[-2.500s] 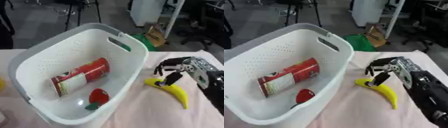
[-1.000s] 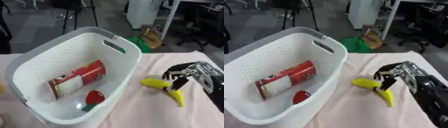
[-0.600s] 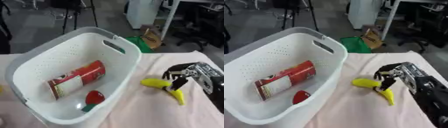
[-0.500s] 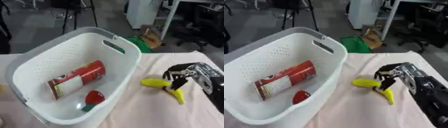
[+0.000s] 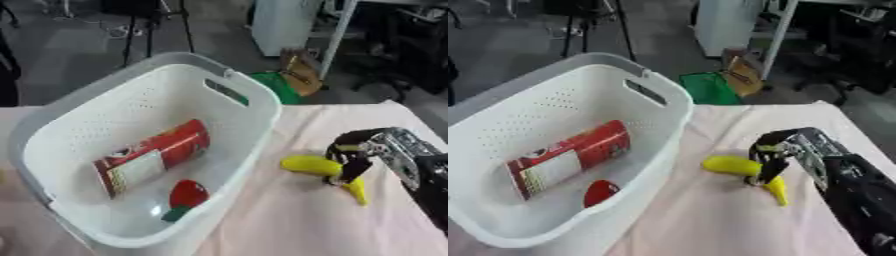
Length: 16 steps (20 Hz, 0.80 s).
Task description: Pick up objects on the table and place them in the box.
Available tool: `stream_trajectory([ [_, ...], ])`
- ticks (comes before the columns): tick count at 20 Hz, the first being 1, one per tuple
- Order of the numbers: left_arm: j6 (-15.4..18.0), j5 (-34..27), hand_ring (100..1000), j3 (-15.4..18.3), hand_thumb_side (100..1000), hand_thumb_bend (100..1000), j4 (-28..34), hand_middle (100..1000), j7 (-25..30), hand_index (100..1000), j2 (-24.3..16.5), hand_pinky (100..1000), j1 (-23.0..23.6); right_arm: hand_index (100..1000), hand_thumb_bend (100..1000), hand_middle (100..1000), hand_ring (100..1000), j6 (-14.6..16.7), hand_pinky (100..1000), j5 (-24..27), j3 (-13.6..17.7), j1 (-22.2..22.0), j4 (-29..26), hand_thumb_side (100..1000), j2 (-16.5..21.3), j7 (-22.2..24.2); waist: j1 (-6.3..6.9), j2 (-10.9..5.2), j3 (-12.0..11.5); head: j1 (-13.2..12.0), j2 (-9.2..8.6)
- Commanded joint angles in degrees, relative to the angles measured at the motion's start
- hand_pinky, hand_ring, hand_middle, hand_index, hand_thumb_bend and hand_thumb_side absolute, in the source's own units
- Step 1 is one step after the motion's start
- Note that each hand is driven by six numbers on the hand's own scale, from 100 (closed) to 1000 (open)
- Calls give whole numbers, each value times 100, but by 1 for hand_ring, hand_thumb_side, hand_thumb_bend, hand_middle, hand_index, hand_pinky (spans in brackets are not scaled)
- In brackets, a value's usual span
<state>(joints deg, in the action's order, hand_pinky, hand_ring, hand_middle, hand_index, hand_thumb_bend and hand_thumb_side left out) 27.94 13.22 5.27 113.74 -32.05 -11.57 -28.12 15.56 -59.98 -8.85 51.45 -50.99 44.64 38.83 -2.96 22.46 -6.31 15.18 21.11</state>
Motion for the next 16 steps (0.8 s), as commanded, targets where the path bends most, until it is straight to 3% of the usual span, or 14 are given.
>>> stream_trajectory([
  [1, 1, 21, 502, 42, 990, 100, 85, 602, 0, 746, -22, 646, -33, 801, 344, 604, 600, -4, 647, -105, -8, 61, 35, 643, 84, 10, 6, -146, 10, 18, 18],
  [8, 6, 20, 503, 44, 990, 100, 85, 602, -3, 747, -17, 646, -50, 752, 307, 558, 580, 3, 616, -98, -2, 33, 115, 621, 13, -36, 9, -130, -13, 29, 10],
  [9, 6, 20, 504, 43, 990, 100, 85, 602, -3, 747, -17, 646, -51, 699, 227, 514, 573, -1, 601, -94, 2, 39, 115, 611, 11, -57, 7, -130, -12, 26, 8],
  [16, 4, 24, 507, 41, 986, 100, 85, 602, -3, 746, -22, 645, -54, 635, 190, 465, 572, -57, 588, -61, 6, 76, 123, 583, 11, -194, 5, -145, 2, 12, -1],
])
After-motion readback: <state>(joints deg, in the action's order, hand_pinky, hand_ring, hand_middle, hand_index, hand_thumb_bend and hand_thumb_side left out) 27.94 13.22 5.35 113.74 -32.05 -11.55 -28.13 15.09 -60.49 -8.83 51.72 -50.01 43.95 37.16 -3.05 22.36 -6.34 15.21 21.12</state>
